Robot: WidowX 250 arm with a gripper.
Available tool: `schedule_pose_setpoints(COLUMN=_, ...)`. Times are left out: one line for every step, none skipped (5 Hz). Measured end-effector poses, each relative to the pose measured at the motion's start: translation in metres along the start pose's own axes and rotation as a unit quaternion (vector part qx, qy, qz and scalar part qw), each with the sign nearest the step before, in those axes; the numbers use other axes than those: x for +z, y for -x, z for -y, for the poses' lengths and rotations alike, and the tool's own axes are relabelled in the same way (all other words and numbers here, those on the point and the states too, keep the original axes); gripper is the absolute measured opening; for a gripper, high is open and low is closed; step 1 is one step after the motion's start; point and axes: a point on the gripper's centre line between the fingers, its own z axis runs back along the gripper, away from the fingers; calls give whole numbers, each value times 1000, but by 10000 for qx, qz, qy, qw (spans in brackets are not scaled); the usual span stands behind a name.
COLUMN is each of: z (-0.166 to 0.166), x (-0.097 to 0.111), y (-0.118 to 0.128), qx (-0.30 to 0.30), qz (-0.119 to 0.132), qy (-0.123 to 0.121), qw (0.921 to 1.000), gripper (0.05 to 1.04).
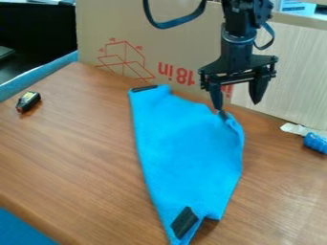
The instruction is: Fold the cloth from bottom left to top right
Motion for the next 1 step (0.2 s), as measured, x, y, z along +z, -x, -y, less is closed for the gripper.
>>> schedule_pose_setpoints(z=-12, x=43, y=-6, qx=-250, qz=270, qy=-71, qw=9993, gripper=1001)
